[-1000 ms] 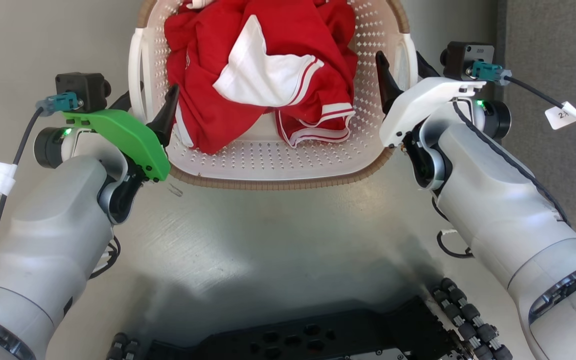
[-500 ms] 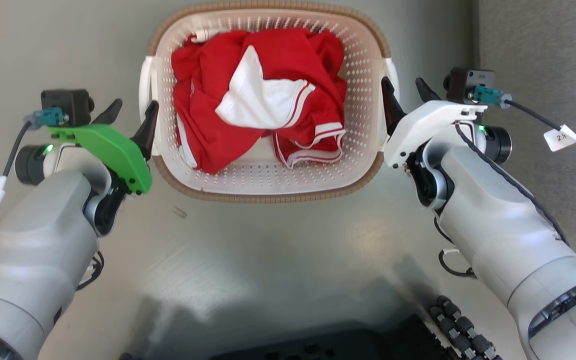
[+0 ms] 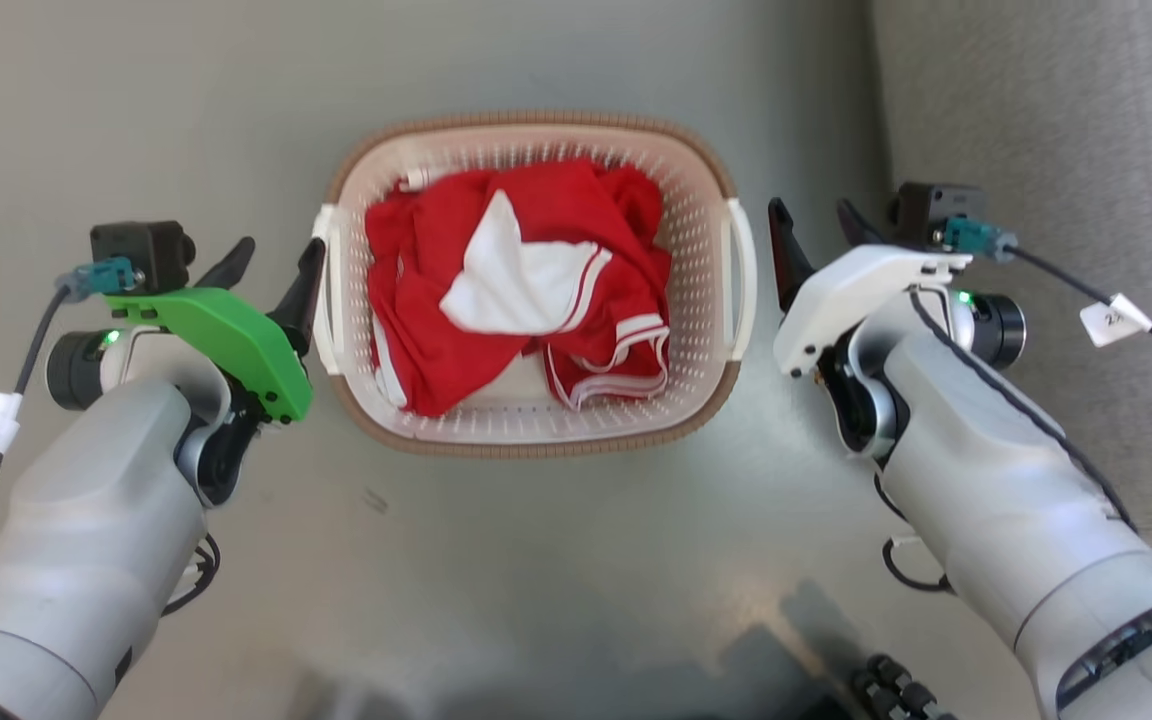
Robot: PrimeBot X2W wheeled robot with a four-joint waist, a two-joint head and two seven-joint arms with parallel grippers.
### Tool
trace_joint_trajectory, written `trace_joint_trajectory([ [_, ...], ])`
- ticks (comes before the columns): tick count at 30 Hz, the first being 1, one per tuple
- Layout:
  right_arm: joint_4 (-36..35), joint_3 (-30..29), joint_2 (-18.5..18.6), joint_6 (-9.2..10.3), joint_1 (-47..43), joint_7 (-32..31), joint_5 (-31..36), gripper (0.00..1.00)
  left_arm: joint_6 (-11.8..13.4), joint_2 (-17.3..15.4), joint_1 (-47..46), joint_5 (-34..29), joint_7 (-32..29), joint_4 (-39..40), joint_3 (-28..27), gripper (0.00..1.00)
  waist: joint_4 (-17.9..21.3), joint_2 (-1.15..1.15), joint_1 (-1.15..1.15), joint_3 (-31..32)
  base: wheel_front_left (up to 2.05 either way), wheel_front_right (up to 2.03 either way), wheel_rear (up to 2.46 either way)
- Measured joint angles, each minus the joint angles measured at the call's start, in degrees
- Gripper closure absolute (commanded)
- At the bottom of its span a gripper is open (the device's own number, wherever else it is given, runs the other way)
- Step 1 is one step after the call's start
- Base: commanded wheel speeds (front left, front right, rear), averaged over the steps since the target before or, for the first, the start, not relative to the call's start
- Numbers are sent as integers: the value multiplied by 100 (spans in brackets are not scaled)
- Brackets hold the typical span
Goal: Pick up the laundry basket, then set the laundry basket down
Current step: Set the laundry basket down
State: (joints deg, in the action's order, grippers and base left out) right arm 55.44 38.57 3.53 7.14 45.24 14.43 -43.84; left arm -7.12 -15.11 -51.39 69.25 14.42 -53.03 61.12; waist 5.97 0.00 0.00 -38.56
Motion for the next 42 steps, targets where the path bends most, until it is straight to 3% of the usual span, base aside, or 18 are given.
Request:
trace_joint_trajectory([
  [29,-1230,-683,303,-252,-1284,0,1048,0,0,-210,1501,-979,0,1129,-2043,0,-81,0,0,2337,0,0,0],
  [42,-1928,-1025,353,-252,-2044,0,1381,0,1,-220,2415,-1593,0,1831,-3092,0,-161,0,0,3102,0,0,0],
])
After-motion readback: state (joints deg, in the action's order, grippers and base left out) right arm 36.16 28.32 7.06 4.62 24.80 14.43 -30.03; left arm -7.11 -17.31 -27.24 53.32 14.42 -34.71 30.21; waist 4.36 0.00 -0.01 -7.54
